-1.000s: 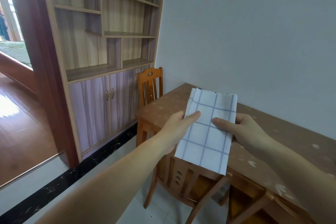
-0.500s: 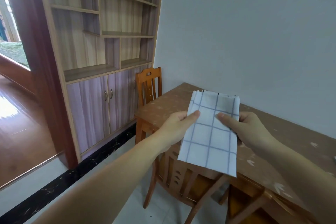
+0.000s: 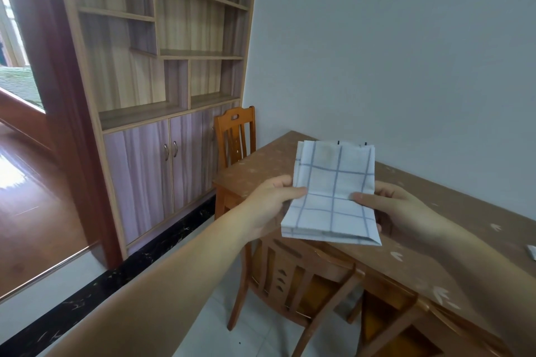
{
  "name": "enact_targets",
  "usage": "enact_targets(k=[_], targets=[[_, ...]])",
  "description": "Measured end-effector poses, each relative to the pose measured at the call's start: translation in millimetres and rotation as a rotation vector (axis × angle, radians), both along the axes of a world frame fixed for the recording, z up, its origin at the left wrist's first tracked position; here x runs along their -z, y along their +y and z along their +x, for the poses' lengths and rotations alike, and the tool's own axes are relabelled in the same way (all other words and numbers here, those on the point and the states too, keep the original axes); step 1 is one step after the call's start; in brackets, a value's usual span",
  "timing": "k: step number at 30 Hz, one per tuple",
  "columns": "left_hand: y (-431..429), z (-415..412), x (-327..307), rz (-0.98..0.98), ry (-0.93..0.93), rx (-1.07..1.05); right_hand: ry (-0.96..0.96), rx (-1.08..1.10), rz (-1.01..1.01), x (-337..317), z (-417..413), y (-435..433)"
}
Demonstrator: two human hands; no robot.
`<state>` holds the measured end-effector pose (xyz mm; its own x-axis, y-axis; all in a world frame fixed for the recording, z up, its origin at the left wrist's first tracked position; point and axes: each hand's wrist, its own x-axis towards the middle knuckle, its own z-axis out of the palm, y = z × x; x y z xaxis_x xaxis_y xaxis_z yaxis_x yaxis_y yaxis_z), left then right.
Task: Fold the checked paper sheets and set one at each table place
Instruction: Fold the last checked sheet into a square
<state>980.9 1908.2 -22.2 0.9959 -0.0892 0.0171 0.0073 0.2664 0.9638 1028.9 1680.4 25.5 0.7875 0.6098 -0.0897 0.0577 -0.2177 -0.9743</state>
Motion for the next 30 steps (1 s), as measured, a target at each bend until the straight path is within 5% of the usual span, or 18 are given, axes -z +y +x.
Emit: enact_targets(k=[4,11,17,28,30], targets=[[0.0,-4.0,-2.1,-0.072,0.005,-0.013,0.074,-0.01,0.129,0.2,-1.8,1.7],[0.7,-9.6,-5.0,-0.107,0.107,-0.057,-0.151,0.043,-0.008,-2.6,-5.2,5.4],[0.6,-9.3,-3.8,0.065,0.253,0.016,-0.355,0.038,-0.138,-6.5,-4.9,3.7],[-8.4,-10.9,-4.6,0.446,-0.07,-0.037,-0.255,0.026,-0.109,-11.7,-9.5,-3.0],[-10.9,-12.7,-9.4,0.501,-0.133,0.034,-0.319,0.066,-0.266,-14.3,-11.5,-0.5]])
